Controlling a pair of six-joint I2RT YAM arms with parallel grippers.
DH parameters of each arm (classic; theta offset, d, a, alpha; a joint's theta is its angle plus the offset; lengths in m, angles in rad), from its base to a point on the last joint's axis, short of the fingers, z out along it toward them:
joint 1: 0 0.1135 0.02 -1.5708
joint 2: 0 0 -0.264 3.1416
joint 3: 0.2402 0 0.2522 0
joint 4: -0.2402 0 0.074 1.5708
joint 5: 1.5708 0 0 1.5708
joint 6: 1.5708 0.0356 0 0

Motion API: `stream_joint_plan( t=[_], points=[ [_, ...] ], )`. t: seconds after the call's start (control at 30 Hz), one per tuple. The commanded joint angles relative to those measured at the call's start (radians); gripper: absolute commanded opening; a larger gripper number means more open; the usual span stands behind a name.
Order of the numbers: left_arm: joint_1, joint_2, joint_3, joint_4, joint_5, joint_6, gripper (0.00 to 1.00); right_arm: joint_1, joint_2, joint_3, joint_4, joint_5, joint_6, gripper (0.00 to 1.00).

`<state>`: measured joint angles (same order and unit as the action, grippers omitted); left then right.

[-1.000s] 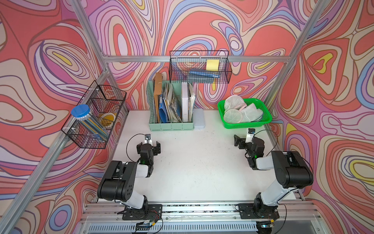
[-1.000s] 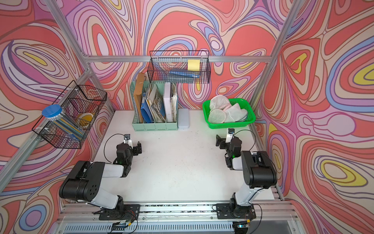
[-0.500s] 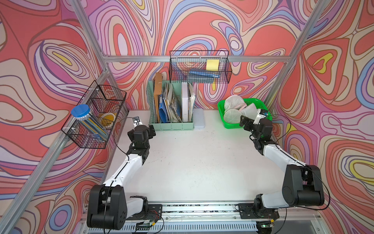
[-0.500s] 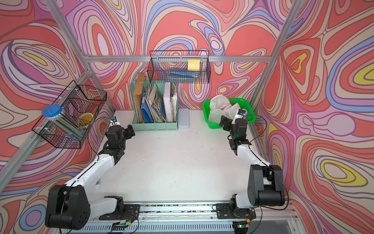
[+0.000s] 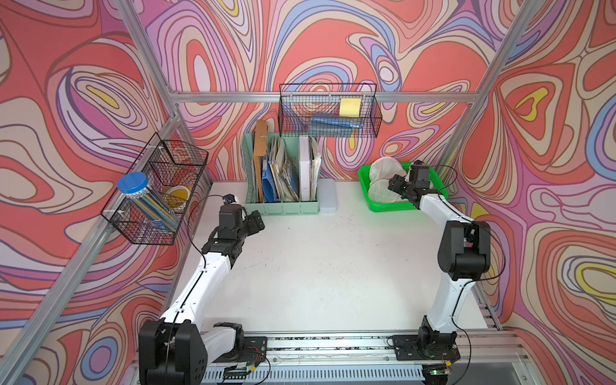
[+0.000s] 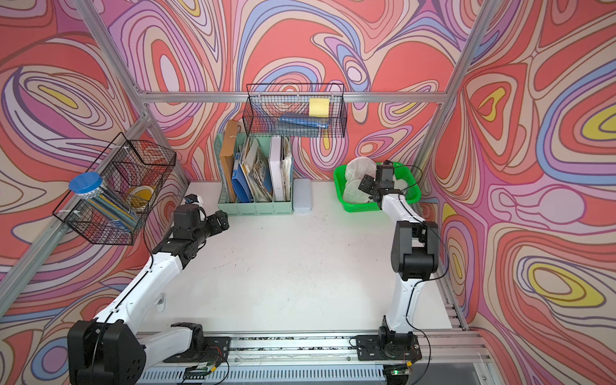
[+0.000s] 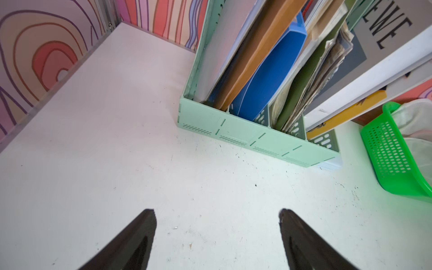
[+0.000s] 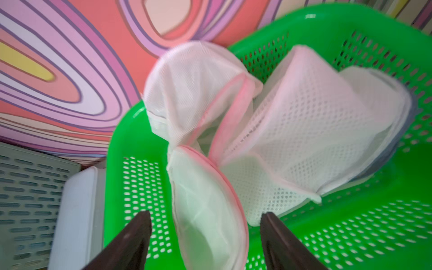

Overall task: Turn the laundry bag inside out
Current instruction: Pick up the laundry bag and place it in the bin.

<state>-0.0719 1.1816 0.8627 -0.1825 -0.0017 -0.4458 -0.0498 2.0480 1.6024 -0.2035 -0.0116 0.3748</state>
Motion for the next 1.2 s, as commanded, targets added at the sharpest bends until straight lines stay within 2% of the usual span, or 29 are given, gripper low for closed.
stream_joint_plan(
  t=[0.0,0.07,0.1,0.23,0.27,0.3,0.33,0.37,0.77,1.0,1.1,1.17],
  points=[
    [-0.003,-0.021,0.019,-0.057,0.049,-0.014,0.88,0.004,0.058,0.074,-0.091,0.032,-0.019,0.75],
    [-0.004,-0.024,0.025,-0.066,0.055,-0.008,0.88,0.004,0.108,0.116,-0.106,0.017,-0.024,0.75],
    [-0.005,-0.028,0.027,-0.072,0.053,-0.007,0.88,0.004,0.128,0.132,-0.109,0.005,-0.022,0.7],
    [-0.005,-0.041,0.034,-0.099,0.052,-0.005,0.88,0.004,0.147,0.162,-0.083,-0.027,-0.027,0.31],
    [-0.005,-0.047,0.033,-0.107,0.049,-0.004,0.88,0.004,0.134,0.16,-0.076,-0.03,-0.025,0.17],
    [-0.005,-0.052,0.035,-0.112,0.048,-0.004,0.88,0.004,0.117,0.156,-0.071,-0.03,-0.019,0.09],
    [-0.005,-0.057,0.035,-0.117,0.046,-0.006,0.88,0.003,0.098,0.153,-0.069,-0.031,-0.016,0.08],
    [-0.007,-0.062,0.035,-0.12,0.044,-0.007,0.88,0.003,0.072,0.147,-0.064,-0.04,-0.014,0.0],
    [-0.017,-0.081,0.076,-0.121,0.1,-0.037,0.87,0.004,-0.262,0.159,-0.123,-0.099,0.003,0.0],
    [-0.052,-0.093,0.106,-0.129,0.129,-0.034,0.86,0.031,-0.547,0.084,-0.215,-0.09,-0.021,0.0],
    [-0.075,-0.107,0.111,-0.131,0.141,-0.032,0.86,0.04,-0.648,0.089,-0.298,-0.109,-0.027,0.0],
    [-0.089,-0.114,0.113,-0.134,0.153,-0.034,0.85,0.042,-0.672,0.126,-0.424,-0.149,-0.02,0.0]
  ],
)
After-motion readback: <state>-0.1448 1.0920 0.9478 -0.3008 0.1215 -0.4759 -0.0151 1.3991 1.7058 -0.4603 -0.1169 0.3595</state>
